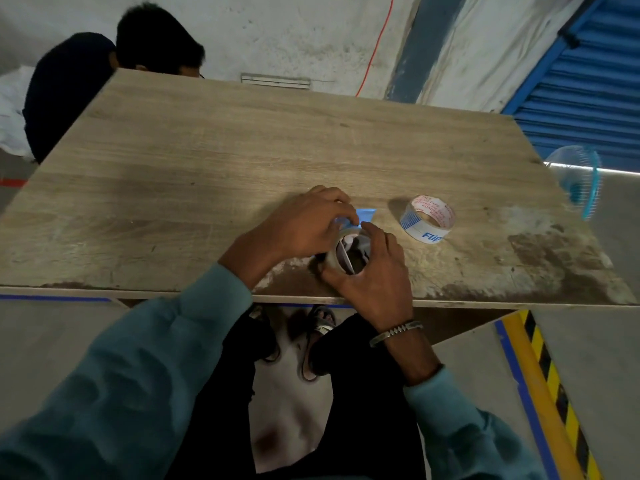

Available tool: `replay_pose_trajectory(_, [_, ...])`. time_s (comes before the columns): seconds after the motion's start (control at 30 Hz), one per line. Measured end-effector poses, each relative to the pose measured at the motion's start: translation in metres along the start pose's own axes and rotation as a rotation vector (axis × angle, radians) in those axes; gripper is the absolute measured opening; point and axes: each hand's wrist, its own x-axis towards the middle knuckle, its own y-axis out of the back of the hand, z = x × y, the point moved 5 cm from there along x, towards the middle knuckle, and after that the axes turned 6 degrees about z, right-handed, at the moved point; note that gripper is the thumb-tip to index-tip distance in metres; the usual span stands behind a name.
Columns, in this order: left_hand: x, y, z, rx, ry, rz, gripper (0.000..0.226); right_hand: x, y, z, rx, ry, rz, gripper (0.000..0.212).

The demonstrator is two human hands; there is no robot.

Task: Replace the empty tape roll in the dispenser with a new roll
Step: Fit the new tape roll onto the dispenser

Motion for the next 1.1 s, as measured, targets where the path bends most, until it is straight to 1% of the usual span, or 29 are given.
replay_pose_trajectory(0.07, [0.007, 0.005, -0.004, 0.087, -0.008, -0.049, 0.027, 0.0, -0.001, 0.001, -0.001, -0.004, -0.002, 0.105])
replay_pose_trajectory(0.13, [0.008, 0.01, -0.008, 0.133, -0.019, -0.012, 0.022, 0.001, -0.001, 0.003, 0.007, -0.005, 0.003, 0.104])
replay_pose_trajectory(0.2, [0.003, 0.01, -0.008, 0.148, -0.045, 0.065, 0.019, 0.0, -0.002, 0.004, 0.007, -0.008, 0.005, 0.104])
replay_pose_trajectory(0.27, [-0.005, 0.008, -0.006, 0.105, -0.053, 0.137, 0.016, -0.002, -0.001, 0.003, -0.004, -0.003, 0.021, 0.104])
replay_pose_trajectory(0.37, [-0.011, 0.003, -0.005, 0.011, -0.039, 0.199, 0.012, -0.003, 0.001, 0.001, 0.003, 0.003, 0.023, 0.104])
replay_pose_trajectory(0.5, [-0.015, 0.004, -0.01, -0.137, 0.026, 0.296, 0.005, 0.001, 0.001, 0.0, 0.018, 0.004, -0.008, 0.104])
replay_pose_trajectory(0.63, [-0.013, 0.01, -0.008, -0.133, 0.053, 0.319, 0.005, -0.006, 0.0, 0.002, 0.047, 0.021, -0.004, 0.099])
replay_pose_trajectory(0.73, [-0.006, 0.015, -0.004, -0.006, 0.084, 0.316, 0.002, -0.007, 0.0, -0.001, 0.04, 0.049, 0.003, 0.097])
replay_pose_trajectory(0.8, [-0.004, 0.015, -0.004, 0.031, 0.121, 0.35, 0.003, -0.003, -0.001, -0.003, 0.042, 0.05, -0.01, 0.097])
replay_pose_trajectory(0.97, [-0.008, 0.011, -0.001, -0.033, 0.212, 0.435, 0.005, -0.001, 0.0, -0.004, 0.017, 0.074, -0.046, 0.094])
replay_pose_trajectory(1.03, [-0.012, 0.01, -0.001, -0.08, 0.234, 0.43, 0.003, -0.002, 0.001, -0.003, 0.002, 0.06, -0.05, 0.097])
replay_pose_trajectory(1.1, [-0.019, 0.01, -0.002, -0.103, 0.231, 0.416, 0.005, -0.003, 0.001, -0.001, -0.007, 0.042, -0.029, 0.1])
